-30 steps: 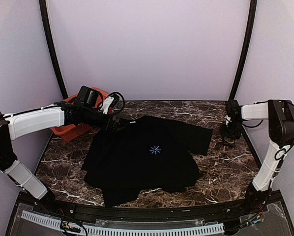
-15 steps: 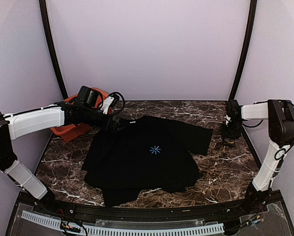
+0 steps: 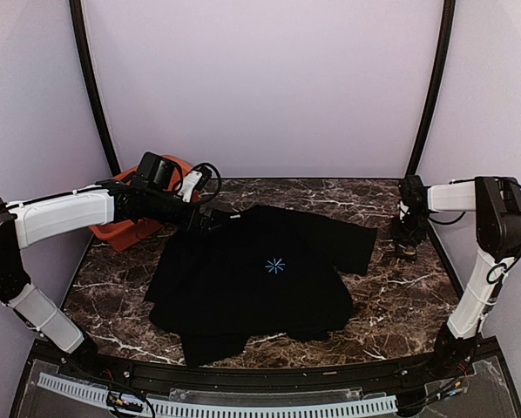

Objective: Pin the brooch onto the clothing
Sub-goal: Pick up the brooch from the brooch box.

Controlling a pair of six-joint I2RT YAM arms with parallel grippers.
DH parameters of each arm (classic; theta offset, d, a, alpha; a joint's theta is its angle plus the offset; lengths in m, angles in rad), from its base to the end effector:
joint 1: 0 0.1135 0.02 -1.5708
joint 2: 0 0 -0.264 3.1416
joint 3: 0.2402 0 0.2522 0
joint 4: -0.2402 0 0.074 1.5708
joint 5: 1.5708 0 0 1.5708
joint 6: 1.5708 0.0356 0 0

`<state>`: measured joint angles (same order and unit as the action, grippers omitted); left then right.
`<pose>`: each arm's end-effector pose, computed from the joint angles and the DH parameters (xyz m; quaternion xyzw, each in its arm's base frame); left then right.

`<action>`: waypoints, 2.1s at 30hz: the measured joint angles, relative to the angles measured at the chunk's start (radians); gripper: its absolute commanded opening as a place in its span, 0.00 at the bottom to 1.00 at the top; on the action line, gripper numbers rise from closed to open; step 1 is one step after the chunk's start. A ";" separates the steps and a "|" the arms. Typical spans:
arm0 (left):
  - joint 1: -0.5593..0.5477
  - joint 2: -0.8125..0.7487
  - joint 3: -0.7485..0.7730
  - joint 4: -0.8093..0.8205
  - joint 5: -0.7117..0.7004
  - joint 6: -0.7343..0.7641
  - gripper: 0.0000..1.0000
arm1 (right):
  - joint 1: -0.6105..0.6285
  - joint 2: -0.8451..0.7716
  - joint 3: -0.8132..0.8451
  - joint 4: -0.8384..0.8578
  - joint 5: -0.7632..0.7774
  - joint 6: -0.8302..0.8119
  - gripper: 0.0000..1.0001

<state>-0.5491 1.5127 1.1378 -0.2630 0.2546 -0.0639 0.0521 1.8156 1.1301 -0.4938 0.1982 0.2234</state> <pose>0.2868 -0.1860 0.2786 0.2683 0.8463 -0.2427 0.3911 0.3530 0.0114 0.1603 0.1027 0.9709 -0.0696 0.2050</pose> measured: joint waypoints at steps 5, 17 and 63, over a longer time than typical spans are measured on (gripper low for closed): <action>0.000 0.000 0.000 0.000 0.000 0.000 0.99 | 0.000 -0.002 0.000 0.000 0.000 0.003 0.52; 0.000 0.000 0.000 0.000 0.000 0.000 0.99 | 0.000 -0.002 0.000 -0.001 -0.011 0.003 0.59; 0.000 0.000 0.000 0.000 0.000 0.000 0.99 | -0.032 -0.029 -0.035 0.039 -0.109 0.041 0.51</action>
<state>-0.5491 1.5127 1.1378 -0.2630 0.2550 -0.0639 0.0196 1.7870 1.0950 -0.4553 0.0895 0.2642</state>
